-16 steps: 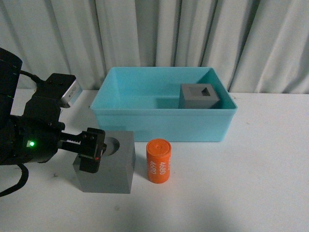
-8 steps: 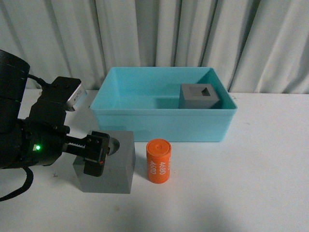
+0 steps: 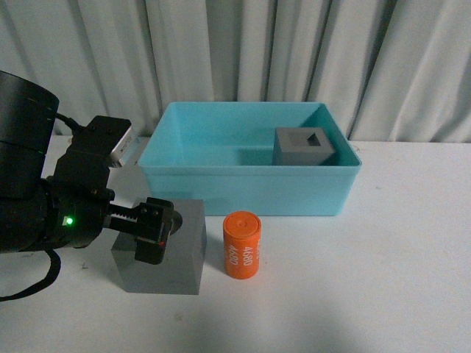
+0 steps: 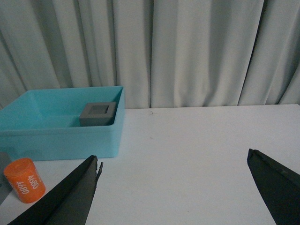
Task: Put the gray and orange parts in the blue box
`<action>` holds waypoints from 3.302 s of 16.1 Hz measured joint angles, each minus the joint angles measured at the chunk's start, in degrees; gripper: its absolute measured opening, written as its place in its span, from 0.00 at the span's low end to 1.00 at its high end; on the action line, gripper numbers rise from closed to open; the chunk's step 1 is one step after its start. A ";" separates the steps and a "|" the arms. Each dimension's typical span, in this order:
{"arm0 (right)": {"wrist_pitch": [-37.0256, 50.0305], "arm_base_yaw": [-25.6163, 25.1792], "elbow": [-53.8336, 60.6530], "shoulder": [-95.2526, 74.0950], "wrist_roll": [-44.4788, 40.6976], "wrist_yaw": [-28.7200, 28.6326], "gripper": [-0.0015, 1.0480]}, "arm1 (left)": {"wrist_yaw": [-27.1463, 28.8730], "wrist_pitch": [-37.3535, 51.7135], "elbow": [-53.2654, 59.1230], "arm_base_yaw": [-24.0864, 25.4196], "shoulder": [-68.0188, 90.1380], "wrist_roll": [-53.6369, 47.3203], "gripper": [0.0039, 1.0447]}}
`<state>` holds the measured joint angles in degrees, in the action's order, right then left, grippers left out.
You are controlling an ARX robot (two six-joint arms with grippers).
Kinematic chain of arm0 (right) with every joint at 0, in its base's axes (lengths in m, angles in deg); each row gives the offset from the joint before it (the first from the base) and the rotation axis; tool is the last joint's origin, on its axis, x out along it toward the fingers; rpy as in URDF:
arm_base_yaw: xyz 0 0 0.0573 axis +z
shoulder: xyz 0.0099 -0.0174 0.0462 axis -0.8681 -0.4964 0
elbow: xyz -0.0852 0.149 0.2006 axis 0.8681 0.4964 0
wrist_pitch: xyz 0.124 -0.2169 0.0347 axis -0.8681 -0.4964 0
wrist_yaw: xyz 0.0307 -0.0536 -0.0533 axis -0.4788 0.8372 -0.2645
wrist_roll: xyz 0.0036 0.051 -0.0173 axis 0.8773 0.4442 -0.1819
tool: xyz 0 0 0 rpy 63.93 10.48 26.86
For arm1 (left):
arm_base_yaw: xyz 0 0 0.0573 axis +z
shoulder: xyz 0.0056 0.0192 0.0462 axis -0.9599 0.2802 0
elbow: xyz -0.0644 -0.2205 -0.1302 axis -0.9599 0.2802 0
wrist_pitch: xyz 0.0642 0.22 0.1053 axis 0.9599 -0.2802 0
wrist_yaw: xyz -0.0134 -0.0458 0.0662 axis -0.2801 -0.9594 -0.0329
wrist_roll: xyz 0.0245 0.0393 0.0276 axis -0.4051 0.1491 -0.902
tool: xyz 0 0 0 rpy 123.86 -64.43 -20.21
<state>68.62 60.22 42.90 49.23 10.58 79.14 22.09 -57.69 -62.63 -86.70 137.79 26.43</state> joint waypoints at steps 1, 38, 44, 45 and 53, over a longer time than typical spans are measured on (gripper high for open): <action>0.00 0.00 0.00 0.00 0.00 0.00 0.94 | 0.04 0.00 -0.28 -0.02 0.24 0.02 0.94; 0.00 0.00 0.00 0.00 0.00 0.00 0.94 | -7.52 -39.91 -43.47 -5.42 -3.26 18.56 0.19; -0.02 0.00 0.00 0.00 0.00 0.00 0.94 | -1.14 -41.72 -63.52 -5.81 15.02 16.33 0.19; 0.00 0.00 0.00 0.00 0.00 0.00 0.94 | -0.52 -42.23 -66.10 -5.20 16.55 15.50 0.19; 0.00 0.00 0.00 0.00 0.00 -0.02 0.94 | 3.52 -35.10 -61.02 -0.46 21.27 8.41 0.19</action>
<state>68.62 60.22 42.90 49.23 10.58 79.12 25.61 -92.79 -123.65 -87.16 159.05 34.84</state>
